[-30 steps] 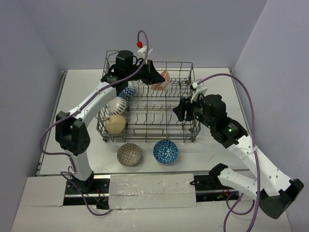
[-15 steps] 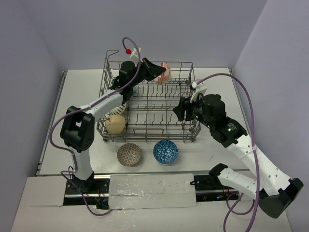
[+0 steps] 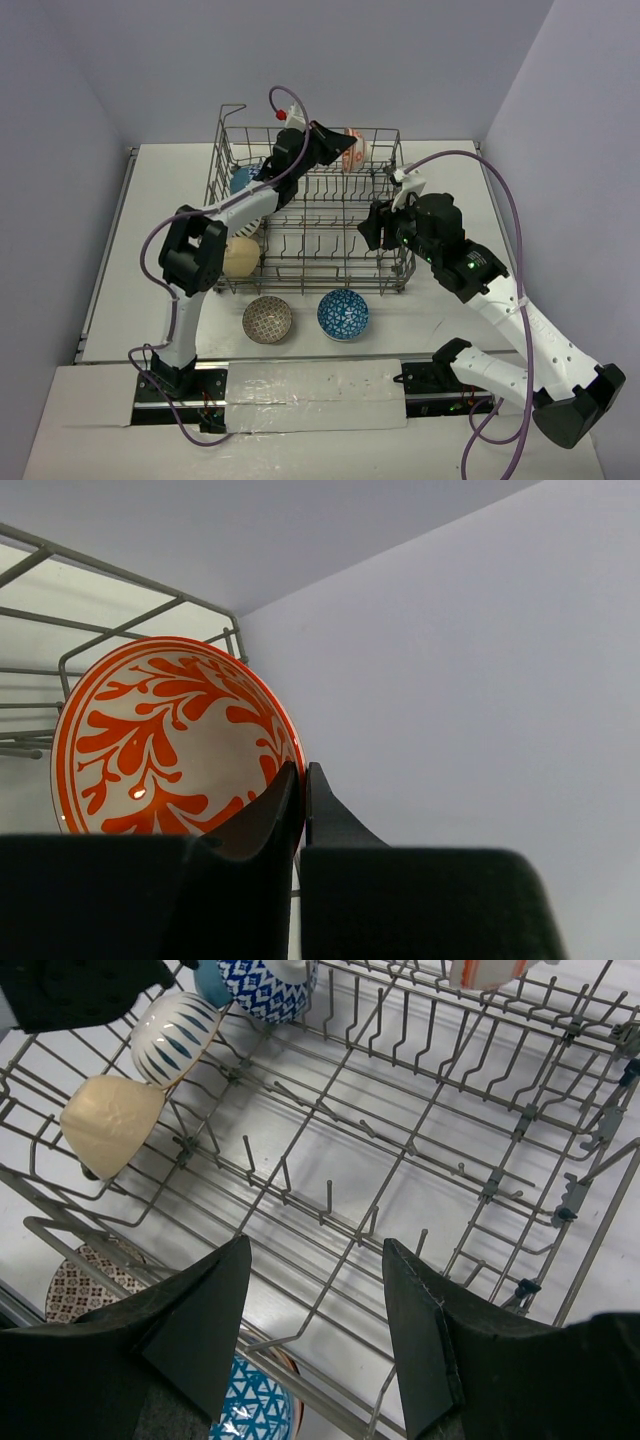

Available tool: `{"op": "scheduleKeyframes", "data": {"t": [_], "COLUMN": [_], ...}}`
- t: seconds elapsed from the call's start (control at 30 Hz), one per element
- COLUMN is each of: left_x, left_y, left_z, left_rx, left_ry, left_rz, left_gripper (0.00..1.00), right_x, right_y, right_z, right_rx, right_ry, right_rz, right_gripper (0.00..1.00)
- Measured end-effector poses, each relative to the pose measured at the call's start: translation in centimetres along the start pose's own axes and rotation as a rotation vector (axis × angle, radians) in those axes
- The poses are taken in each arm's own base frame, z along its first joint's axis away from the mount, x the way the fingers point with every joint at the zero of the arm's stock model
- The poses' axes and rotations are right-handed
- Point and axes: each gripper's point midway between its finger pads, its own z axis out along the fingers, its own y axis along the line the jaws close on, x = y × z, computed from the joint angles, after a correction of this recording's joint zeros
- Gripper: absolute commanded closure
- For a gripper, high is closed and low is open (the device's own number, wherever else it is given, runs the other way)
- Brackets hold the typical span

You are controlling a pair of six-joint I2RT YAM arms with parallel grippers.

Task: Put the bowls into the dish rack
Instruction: Insert the bowl into the dish rack.

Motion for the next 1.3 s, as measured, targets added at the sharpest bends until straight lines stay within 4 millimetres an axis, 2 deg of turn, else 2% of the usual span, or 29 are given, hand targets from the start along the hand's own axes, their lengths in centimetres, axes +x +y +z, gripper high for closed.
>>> {"op": "scheduleKeyframes", "data": {"t": [0.23, 0.4, 0.57, 1.3], "left_x": [1.3, 0.2, -0.6, -0.7], "left_y": [2.6, 2.5, 3.8, 4.5], "left_z": [1.1, 0.7, -0.2, -2.2], "left_rx": [0.003, 0.062, 0.079, 0.084], "left_ry": [0.027, 0.024, 0.019, -0.005], "left_rz": [-0.090, -0.160, -0.224, -0.259], "left_gripper": [1.00, 1.00, 1.00, 1.00], "right_x": [0.0, 0.2, 0.5, 0.5], "right_y": [0.0, 0.0, -0.1, -0.1], "right_z": [0.0, 0.2, 0.5, 0.6], "right_rx": [0.000, 0.002, 0.004, 0.000], "right_ry": [0.000, 0.007, 0.020, 0.022], "right_rz": [0.000, 0.000, -0.001, 0.000], "right_gripper": [0.37, 0.37, 0.37, 0.37]}}
